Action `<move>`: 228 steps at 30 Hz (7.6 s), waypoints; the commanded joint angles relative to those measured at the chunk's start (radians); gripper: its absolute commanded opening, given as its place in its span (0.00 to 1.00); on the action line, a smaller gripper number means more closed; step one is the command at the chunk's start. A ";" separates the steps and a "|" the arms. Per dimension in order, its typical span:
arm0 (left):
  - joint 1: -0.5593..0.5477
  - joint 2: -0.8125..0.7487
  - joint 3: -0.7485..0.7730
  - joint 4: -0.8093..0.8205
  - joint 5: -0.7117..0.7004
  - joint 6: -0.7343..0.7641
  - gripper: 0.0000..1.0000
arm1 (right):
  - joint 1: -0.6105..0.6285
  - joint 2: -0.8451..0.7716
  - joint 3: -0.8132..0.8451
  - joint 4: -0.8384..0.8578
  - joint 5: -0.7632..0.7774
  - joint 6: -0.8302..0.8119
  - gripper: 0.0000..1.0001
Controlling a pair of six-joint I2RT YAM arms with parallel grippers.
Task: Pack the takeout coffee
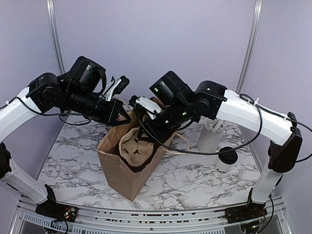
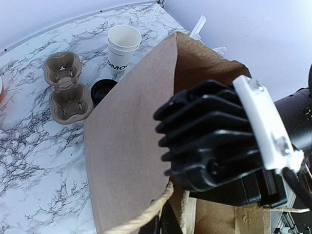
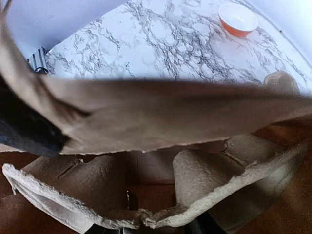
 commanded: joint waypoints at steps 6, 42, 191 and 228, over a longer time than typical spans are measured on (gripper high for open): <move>-0.003 -0.005 -0.029 0.036 -0.033 0.005 0.00 | 0.003 0.018 0.047 -0.089 0.098 -0.008 0.39; -0.003 -0.088 -0.091 0.062 -0.065 0.017 0.26 | 0.005 0.134 0.182 -0.208 0.132 0.006 0.38; -0.052 -0.095 -0.058 -0.057 -0.288 -0.118 0.00 | -0.006 -0.007 0.182 0.359 0.078 0.019 0.98; 0.123 -0.270 -0.253 0.124 -0.166 -0.408 0.00 | -0.192 -0.258 -0.172 0.536 0.206 0.155 1.00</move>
